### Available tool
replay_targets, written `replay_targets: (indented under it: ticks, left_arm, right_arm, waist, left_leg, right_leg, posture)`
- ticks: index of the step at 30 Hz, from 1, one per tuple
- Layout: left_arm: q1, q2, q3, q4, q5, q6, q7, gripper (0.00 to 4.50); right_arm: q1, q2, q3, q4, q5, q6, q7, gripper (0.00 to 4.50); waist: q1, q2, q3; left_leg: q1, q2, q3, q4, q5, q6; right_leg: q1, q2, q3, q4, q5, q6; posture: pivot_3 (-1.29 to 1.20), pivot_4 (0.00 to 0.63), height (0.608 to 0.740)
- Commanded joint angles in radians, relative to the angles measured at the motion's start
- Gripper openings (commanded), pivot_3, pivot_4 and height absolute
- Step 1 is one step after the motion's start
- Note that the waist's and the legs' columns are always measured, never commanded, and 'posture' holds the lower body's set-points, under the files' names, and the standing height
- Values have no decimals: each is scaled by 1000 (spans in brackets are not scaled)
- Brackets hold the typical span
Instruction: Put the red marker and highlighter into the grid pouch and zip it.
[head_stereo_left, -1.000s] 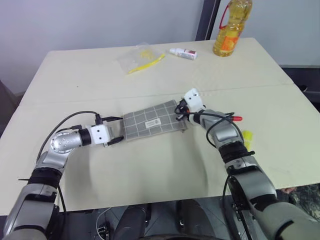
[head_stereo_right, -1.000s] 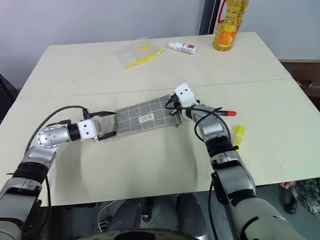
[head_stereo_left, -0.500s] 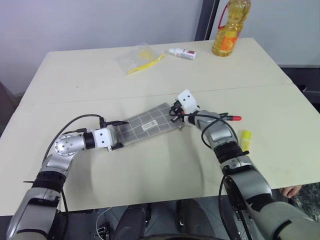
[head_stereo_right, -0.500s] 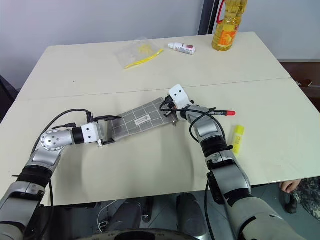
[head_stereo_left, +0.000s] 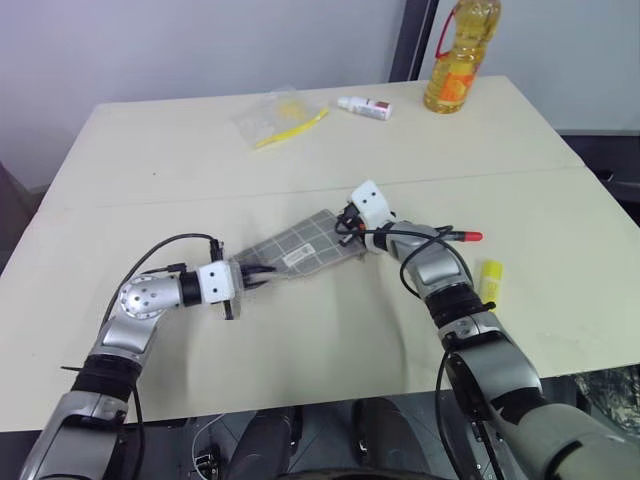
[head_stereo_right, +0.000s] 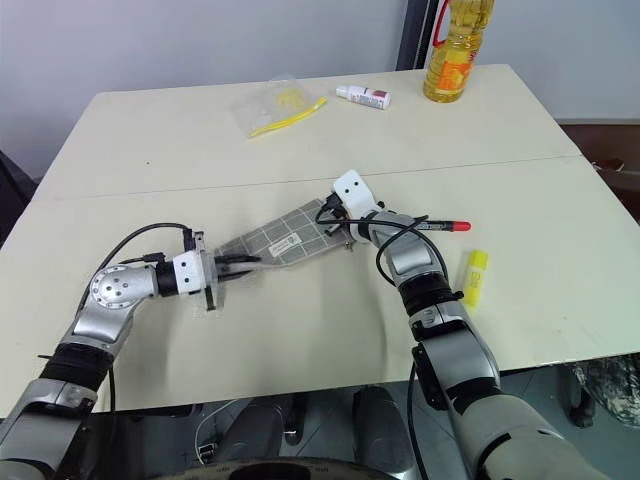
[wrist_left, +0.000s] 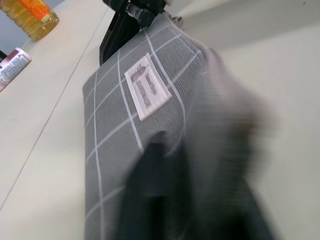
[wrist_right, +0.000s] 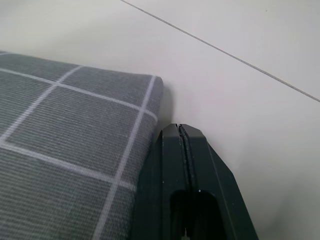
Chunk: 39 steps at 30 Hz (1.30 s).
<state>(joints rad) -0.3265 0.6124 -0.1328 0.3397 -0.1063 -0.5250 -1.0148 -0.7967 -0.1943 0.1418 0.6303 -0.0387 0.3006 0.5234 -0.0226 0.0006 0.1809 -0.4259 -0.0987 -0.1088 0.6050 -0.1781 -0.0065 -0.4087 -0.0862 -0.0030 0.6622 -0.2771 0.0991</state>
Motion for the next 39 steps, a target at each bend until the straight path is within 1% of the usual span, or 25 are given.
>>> replay_targets:
  ticks: [1,4,8,9,11,12,15,16,19,22,32,35,39]
  left_arm:
    - [6,-13,42,-55,-50,62,37,83]
    - [13,-23,63,-98,-73,140,71,83]
    - [32,-34,80,-187,-87,275,128,83]
    - [35,-44,84,-212,-94,315,149,0]
    - [39,-62,91,-254,-107,379,182,0]
    - [41,-73,95,-274,-116,411,197,0]
    - [42,-111,107,-324,-150,502,238,0]
    - [40,-125,109,-339,-162,530,249,0]
    - [36,-151,111,-377,-188,591,262,0]
    - [28,-169,114,-406,-214,637,269,0]
    - [35,-189,108,-473,-238,688,257,0]
    - [40,-192,108,-481,-237,690,262,0]
    - [41,-197,109,-486,-232,687,273,0]
  right_arm:
    - [7,-12,-8,-52,-5,2,-18,0]
    - [15,-56,-39,-122,-2,-2,-40,0]
    - [79,-153,-109,-325,53,83,0,0]
    - [106,-179,-128,-382,74,119,18,556]
    - [152,-222,-156,-475,105,174,45,1381]
    - [174,-240,-169,-517,120,197,55,1977]
    - [234,-267,-203,-642,186,260,89,3560]
    - [254,-270,-204,-687,208,279,104,3962]
    - [287,-265,-185,-764,233,315,111,3962]
    - [288,-248,-162,-784,234,329,89,3962]
    - [204,-140,-170,-688,242,317,-16,3962]
    - [197,-118,-179,-678,267,326,-17,3170]
    - [202,-117,-167,-691,276,333,-16,1209]
  waist:
    - [2,0,0]
    - [6,0,0]
    - [11,0,0]
    - [10,0,0]
    - [10,0,0]
    - [10,0,0]
    - [5,0,0]
    - [6,0,0]
    - [5,0,0]
    - [10,0,0]
    - [11,0,0]
    - [11,0,0]
    - [12,0,0]
  left_leg:
    - [0,0,0,0,0,0]
    - [0,0,0,1,0,0]
    - [-1,0,0,2,0,0]
    - [-1,-1,0,2,0,0]
    - [-1,-1,0,2,0,0]
    - [-1,0,0,2,0,0]
    - [-1,0,0,2,0,0]
    - [-1,0,0,2,0,0]
    - [-1,0,0,2,0,0]
    - [-1,0,0,3,0,0]
    - [-1,0,0,3,0,0]
    - [-1,0,0,2,0,0]
    - [-1,0,0,2,0,0]
  right_leg:
    - [0,0,0,0,0,0]
    - [0,0,0,0,0,0]
    - [0,-1,0,0,0,0]
    - [0,-1,0,0,0,0]
    - [1,-1,0,-1,0,0]
    - [1,-1,0,-1,0,0]
    - [1,0,0,0,0,0]
    - [1,0,0,0,0,0]
    - [1,0,0,0,0,0]
    - [1,0,0,-1,0,0]
    - [2,0,0,-2,0,0]
    - [2,0,0,-2,0,0]
    - [2,0,0,-3,0,0]
  posture:
    - [0,150,740]
    - [0,150,740]
    - [0,150,740]
    - [0,150,740]
    - [0,150,740]
    - [0,150,740]
    - [0,150,740]
    - [0,150,740]
    - [0,150,740]
    - [0,150,740]
    - [0,150,740]
    - [0,150,740]
    - [0,150,740]
